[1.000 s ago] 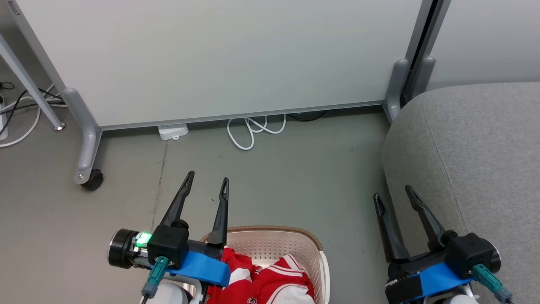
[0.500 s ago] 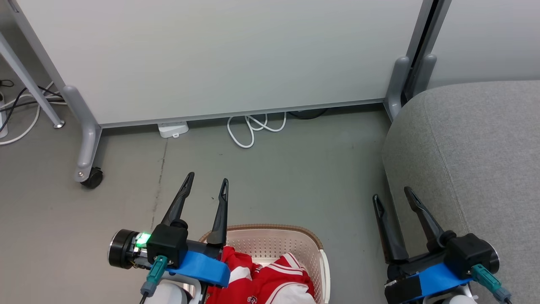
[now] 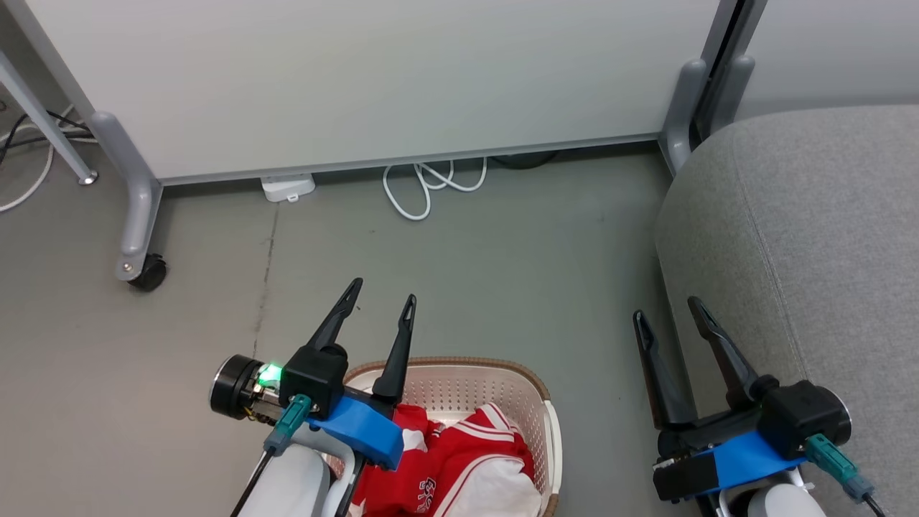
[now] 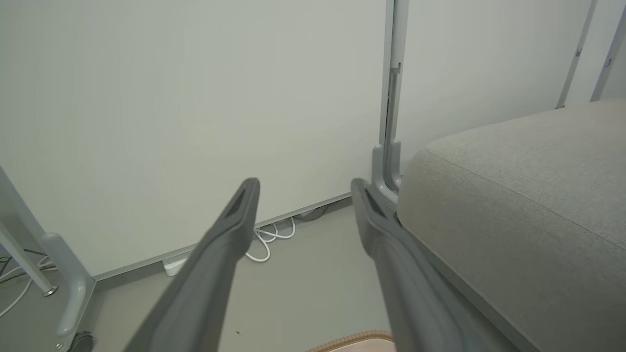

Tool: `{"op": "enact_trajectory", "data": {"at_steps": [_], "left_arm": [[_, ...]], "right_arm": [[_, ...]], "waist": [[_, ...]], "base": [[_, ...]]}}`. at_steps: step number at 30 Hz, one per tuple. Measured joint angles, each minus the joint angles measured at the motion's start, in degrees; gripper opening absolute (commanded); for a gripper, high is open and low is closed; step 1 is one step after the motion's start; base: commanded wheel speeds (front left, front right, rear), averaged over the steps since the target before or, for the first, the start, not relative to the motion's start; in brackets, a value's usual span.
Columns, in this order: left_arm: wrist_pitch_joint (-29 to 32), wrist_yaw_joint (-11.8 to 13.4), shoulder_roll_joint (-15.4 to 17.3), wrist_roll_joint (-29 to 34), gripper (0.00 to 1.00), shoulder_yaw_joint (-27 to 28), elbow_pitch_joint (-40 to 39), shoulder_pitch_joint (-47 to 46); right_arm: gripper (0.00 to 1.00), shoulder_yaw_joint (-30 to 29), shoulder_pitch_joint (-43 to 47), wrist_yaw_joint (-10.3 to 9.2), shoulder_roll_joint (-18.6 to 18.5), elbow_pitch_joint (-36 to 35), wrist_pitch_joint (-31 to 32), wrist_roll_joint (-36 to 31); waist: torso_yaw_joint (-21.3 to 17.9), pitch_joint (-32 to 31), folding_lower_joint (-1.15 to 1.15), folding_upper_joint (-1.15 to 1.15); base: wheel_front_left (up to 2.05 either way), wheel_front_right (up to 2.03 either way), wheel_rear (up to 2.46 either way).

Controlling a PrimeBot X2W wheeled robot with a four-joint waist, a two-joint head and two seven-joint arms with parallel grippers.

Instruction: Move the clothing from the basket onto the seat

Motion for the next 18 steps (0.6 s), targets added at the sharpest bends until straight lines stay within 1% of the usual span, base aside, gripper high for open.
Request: {"op": "enact_trajectory", "data": {"at_steps": [4,9,18], "left_arm": [[0.0,-0.9,0.7,-0.3,1.0,-2.5,6.2,-4.1],[-0.1,-1.1,1.9,-0.4,1.0,-6.7,13.6,-9.5],[-0.1,-1.3,4.8,-3.6,1.0,-20.9,28.2,-18.6]], "right_arm": [[1.0,-0.1,-1.8,0.0,0.0,-0.5,0.0,-0.4],[1.0,-0.2,-5.1,0.0,0.0,-1.4,0.0,-0.5],[1.0,0.0,-10.6,0.0,-0.1,-3.2,0.0,-0.4]], "waist": [[-0.6,2.8,0.0,0.0],[-2.0,7.4,0.0,0.0],[-5.2,17.0,0.01,0.0]], "base": [[0.0,0.0,0.0],[0.0,0.0,0.0],[0.0,0.0,0.0]]}}
